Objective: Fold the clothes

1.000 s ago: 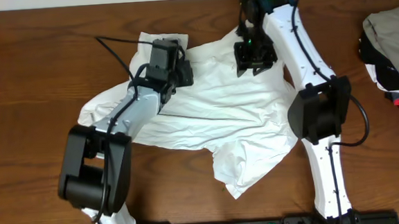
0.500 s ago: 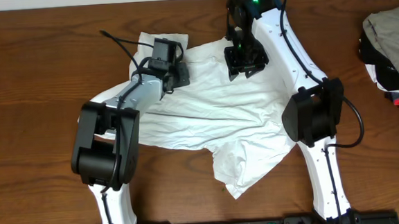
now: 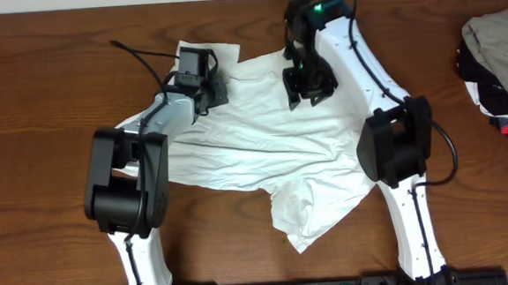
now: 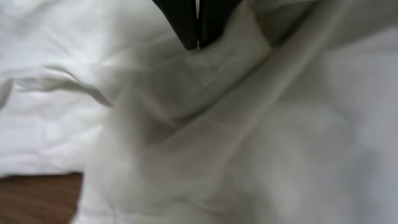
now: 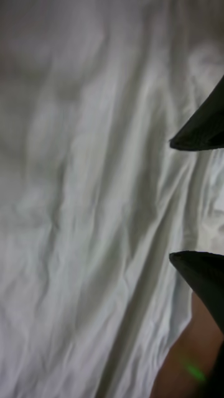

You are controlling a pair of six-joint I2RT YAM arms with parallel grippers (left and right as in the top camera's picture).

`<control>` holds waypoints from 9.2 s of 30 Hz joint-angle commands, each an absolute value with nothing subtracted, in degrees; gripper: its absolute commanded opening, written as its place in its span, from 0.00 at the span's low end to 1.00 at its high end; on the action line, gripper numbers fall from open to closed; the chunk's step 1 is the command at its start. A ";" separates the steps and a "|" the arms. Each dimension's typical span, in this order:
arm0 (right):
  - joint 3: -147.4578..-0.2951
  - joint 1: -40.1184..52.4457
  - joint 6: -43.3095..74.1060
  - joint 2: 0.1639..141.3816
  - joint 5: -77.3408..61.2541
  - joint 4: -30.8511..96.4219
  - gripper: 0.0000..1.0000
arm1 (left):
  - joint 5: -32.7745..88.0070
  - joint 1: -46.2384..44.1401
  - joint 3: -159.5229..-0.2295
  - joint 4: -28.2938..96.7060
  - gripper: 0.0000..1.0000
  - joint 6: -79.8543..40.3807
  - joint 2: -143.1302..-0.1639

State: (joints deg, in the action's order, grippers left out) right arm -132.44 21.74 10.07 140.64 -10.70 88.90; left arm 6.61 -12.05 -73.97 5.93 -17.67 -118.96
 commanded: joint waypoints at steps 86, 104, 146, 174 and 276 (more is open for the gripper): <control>-106.26 27.81 15.16 140.86 -12.23 70.30 0.51 | -0.16 -6.76 -75.24 11.79 0.06 -4.93 -124.79; -106.26 27.62 14.59 140.86 -9.78 71.48 0.51 | -9.45 4.25 -75.24 2.74 0.06 -3.31 -125.60; -120.92 20.08 16.40 139.41 -6.11 73.12 0.58 | -34.85 0.03 -75.26 2.72 0.77 -4.64 -106.89; -131.02 27.09 -0.58 142.80 2.42 67.05 0.57 | -2.79 -7.73 -72.42 40.97 0.98 -27.73 -101.60; -144.03 28.82 9.93 137.16 -2.96 97.36 0.37 | -6.61 -2.31 -59.64 40.71 0.15 -18.70 -90.74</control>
